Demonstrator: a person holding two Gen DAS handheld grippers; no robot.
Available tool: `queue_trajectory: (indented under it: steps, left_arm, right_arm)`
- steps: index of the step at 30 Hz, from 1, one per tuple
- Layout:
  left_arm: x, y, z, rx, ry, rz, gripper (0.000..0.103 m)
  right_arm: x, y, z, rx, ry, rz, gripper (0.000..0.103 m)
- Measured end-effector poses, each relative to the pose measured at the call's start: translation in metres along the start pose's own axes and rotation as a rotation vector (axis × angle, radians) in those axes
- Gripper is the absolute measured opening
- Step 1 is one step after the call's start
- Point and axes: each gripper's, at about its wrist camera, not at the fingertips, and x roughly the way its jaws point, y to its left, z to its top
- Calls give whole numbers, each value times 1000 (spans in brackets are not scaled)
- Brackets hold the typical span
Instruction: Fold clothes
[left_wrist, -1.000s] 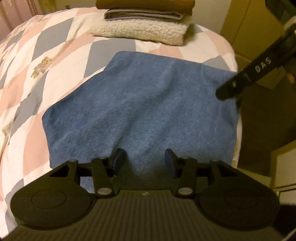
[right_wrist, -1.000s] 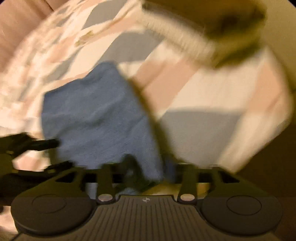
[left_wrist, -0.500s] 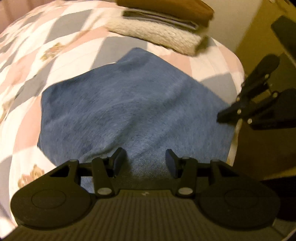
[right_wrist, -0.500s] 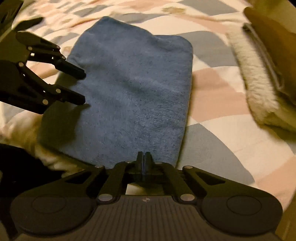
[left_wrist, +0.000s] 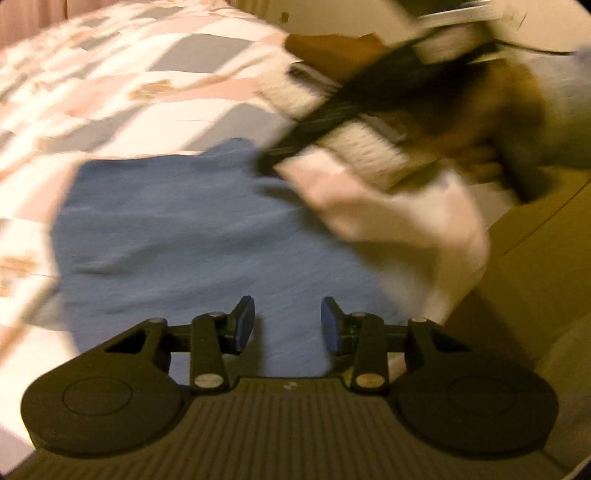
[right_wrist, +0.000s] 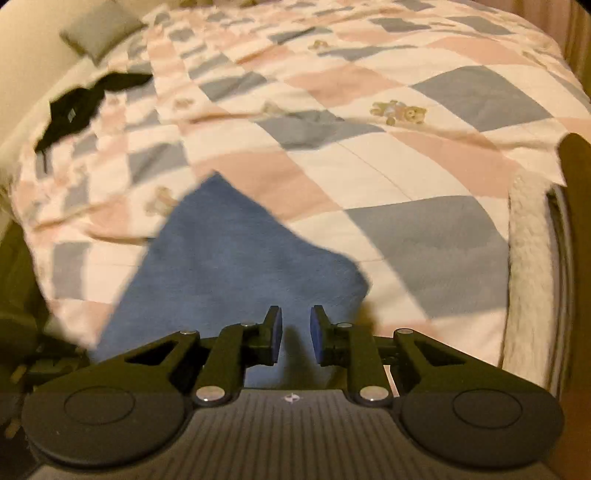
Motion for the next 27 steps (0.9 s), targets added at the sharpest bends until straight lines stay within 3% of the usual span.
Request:
queue_trajectory:
  steps: [2,3,4,5,6,7,9,12,15,20,21,23,24,26,27]
  left_arm:
    - [21,-7,-10,-16,12,-47,32]
    - [30,-10,-16,-10,12,-54,32]
    - [36,-14,-21,16,4,-42,32]
    - [40,-18,-25,41,-4,-27,32]
    - [42,-22,-26,62,-9,-10,32]
    - [41,-25,-26,79,-10,4,32]
    - [40,-29,-24,102,-8,27,33]
    - [32,-25,-19,77,4,32,36]
    - [20,-23,-17,76,5,64,37]
    - [-13,1,-30,-26,-26,186,35]
    - [-17,9,-36,-60,-21,221,35]
    - [-23,24,-50,-128,-2,272,34]
    - [-23,31,-57,-160,10,288,34]
    - [-23,36,-65,-191,21,308,33]
    - [-26,35,-65,-194,20,317,33]
  right_arm:
    - [21,-8,-2,-57,42,-21,14]
    - [31,-10,-4,-79,66,-31,7]
    - [39,-13,-6,-97,85,-45,6]
    - [44,-16,-7,-98,93,-66,9]
    - [47,-22,-6,-79,97,-80,27]
    - [46,-28,-3,-50,105,-79,33]
    - [37,-31,3,-13,102,-77,33]
    - [10,-11,10,-70,16,-124,30]
    - [-5,16,17,-132,-63,-46,30]
    - [19,55,19,-253,-14,143,30]
    - [26,59,18,-281,3,156,30]
    - [39,58,14,-330,23,135,19]
    - [44,55,15,-333,33,123,4]
    - [44,46,28,-251,51,117,2]
    - [42,42,34,-207,61,120,8]
